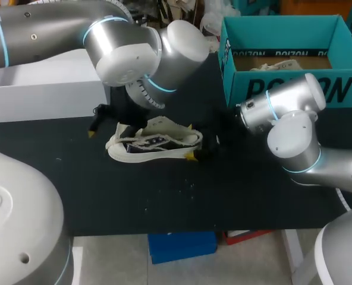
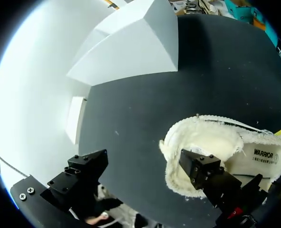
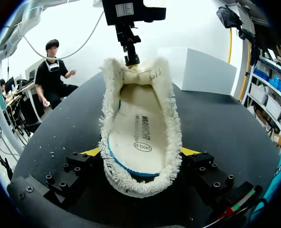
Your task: Take the shoe out of the shoebox, open the shoe tongue, remove and reinsert the insole, then place the shoe into the shoebox
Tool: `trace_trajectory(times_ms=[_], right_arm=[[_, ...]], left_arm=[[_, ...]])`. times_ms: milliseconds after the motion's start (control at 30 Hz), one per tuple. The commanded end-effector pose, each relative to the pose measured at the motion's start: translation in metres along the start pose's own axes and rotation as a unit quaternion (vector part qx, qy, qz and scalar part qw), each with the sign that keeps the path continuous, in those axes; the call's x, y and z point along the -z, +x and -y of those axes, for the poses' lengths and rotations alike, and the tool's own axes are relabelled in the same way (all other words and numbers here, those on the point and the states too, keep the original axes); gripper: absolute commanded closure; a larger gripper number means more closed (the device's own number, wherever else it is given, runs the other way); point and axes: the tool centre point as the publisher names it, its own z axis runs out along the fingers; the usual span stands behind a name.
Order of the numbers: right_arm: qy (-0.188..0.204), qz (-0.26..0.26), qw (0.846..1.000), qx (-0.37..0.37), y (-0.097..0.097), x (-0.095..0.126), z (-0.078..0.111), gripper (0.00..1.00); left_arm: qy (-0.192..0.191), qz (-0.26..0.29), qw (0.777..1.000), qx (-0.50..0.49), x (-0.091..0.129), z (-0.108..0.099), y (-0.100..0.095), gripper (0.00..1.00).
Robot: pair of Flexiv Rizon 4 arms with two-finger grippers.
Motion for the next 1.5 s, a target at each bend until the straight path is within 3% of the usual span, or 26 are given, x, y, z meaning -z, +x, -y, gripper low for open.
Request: trace_trajectory(times_ms=[33, 367, 500, 767, 800, 833, 933, 967, 1100, 1200, 1233, 1300, 1367, 1400, 1500], right_arm=[[0.001, 0.0, 1.0, -0.001, -0.001, -0.002, 0.002, 1.0], [0.001, 0.0, 1.0, -0.001, -0.001, -0.002, 0.002, 1.0], [0.001, 0.0, 1.0, -0.001, -0.001, -0.002, 0.002, 1.0], [0.001, 0.0, 1.0, -0.001, -0.001, -0.002, 0.002, 1.0], [0.001, 0.0, 1.0, -0.001, -0.001, -0.002, 0.002, 1.0], [0.001, 0.0, 1.0, -0.001, -0.001, -0.002, 0.002, 1.0], [0.001, 0.0, 1.0, -0.001, -0.001, -0.002, 0.002, 1.0], [0.001, 0.0, 1.0, -0.001, -0.001, -0.002, 0.002, 1.0], [0.001, 0.0, 1.0, -0.001, -0.001, -0.002, 0.002, 1.0], [0.001, 0.0, 1.0, -0.001, -0.001, -0.002, 0.002, 1.0], [0.001, 0.0, 1.0, -0.001, -0.001, -0.002, 0.002, 1.0], [0.001, 0.0, 1.0, -0.001, -0.001, -0.002, 0.002, 1.0], [0.001, 0.0, 1.0, -0.001, -0.001, -0.002, 0.002, 1.0], [0.001, 0.0, 1.0, -0.001, -0.001, -0.002, 0.002, 1.0], [0.001, 0.0, 1.0, -0.001, -0.001, -0.002, 0.002, 1.0]], left_arm=[[-0.007, -0.004, 1.0, 0.0, -0.015, 0.001, -0.003, 0.0], [-0.01, -0.009, 1.0, 0.003, -0.017, 0.001, -0.008, 0.0], [0.013, -0.032, 0.999, -0.009, -0.001, 0.0, -0.015, 0.0], [0.079, -0.134, 0.986, -0.068, 0.043, 0.004, -0.028, 0.0], [0.088, -0.153, 0.981, -0.079, 0.051, 0.006, -0.029, 0.2], [0.095, -0.166, 0.978, -0.085, 0.057, 0.008, -0.03, 0.52], [0.109, -0.207, 0.965, -0.123, 0.073, 0.013, -0.026, 1.0], [0.111, -0.215, 0.961, -0.134, 0.076, 0.013, -0.024, 1.0], [0.137, -0.336, 0.879, -0.309, 0.097, 0.015, -0.008, 1.0], [0.154, -0.368, 0.794, -0.458, 0.105, 0.017, 0.016, 1.0], [0.157, -0.37, 0.781, -0.478, 0.106, 0.017, 0.021, 1.0], [0.156, -0.401, 0.73, -0.531, 0.11, 0.022, 0.036, 1.0], [0.135, -0.391, 0.735, -0.537, 0.117, 0.03, 0.051, 1.0], [0.12, -0.375, 0.75, -0.532, 0.121, 0.033, 0.058, 1.0], [0.12, -0.375, 0.75, -0.532, 0.121, 0.033, 0.058, 1.0]])
